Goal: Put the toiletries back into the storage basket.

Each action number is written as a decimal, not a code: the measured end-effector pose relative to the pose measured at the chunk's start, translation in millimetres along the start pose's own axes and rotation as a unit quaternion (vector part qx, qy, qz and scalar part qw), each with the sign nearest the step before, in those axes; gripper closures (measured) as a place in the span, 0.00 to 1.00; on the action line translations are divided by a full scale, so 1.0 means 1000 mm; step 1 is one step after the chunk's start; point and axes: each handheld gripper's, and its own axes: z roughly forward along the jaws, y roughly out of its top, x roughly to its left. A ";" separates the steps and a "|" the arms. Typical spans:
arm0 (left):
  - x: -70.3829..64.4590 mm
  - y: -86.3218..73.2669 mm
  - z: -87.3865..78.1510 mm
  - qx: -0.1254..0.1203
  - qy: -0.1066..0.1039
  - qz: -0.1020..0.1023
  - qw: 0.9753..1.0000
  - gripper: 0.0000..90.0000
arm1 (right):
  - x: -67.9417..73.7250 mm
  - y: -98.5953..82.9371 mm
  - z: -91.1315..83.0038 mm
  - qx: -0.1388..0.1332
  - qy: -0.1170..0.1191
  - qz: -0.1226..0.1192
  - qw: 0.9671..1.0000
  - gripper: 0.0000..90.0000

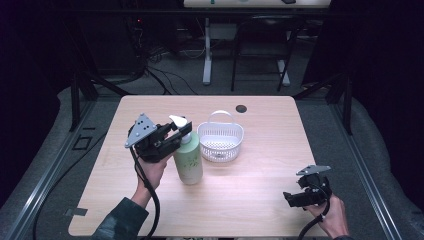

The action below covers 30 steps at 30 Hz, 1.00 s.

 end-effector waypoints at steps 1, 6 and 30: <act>0.000 0.000 0.000 0.000 0.000 0.000 1.000 0.75 | 0.000 0.000 0.000 0.000 0.000 0.000 1.000 0.07; -0.001 0.005 0.001 0.000 -0.001 0.002 1.000 0.75 | 0.000 0.000 0.001 0.004 0.001 0.002 1.000 0.06; -0.003 0.037 0.002 -0.014 -0.004 0.014 1.000 0.75 | 0.001 0.000 0.002 0.008 0.003 -0.004 1.000 0.06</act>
